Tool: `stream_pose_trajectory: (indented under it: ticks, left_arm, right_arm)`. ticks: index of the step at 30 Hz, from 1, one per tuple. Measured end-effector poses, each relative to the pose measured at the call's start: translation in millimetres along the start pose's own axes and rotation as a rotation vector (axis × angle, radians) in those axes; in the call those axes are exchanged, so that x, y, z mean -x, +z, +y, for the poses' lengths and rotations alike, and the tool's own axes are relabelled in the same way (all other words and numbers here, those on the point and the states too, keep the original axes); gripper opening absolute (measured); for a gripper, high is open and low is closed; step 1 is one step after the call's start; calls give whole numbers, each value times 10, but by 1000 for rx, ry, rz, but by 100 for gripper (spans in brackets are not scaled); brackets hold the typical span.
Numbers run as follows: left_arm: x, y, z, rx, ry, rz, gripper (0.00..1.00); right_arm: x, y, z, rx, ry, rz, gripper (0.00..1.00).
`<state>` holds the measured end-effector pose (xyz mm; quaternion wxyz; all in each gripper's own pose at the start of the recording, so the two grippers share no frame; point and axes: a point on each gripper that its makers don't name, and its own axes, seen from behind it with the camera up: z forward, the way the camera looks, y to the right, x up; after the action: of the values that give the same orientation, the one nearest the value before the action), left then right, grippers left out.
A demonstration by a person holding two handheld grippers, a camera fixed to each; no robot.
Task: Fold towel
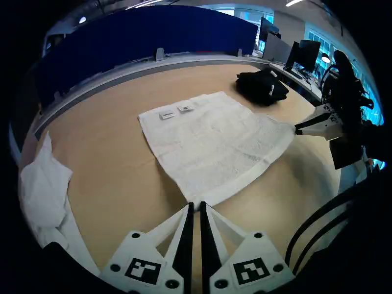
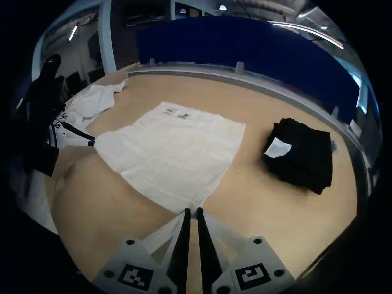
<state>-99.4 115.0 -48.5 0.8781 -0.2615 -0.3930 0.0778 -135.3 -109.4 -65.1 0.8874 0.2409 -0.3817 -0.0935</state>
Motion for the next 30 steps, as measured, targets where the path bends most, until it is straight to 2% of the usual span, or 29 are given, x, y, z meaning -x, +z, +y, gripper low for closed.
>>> stream_pose_trajectory:
  ticks: [17,23,30]
  left_arm:
    - [-273,-459,119,17,-117,45,9]
    - [-247,-500,132,24,-120,38,9]
    - [-326,-467,98,28,-135,44,9]
  right_arm:
    - [-349,-436,-91,-11,18,38,10]
    - [-399,-487,-126,-15,13,35,10]
    - [-485,-439,-97,-7,8,31,10]
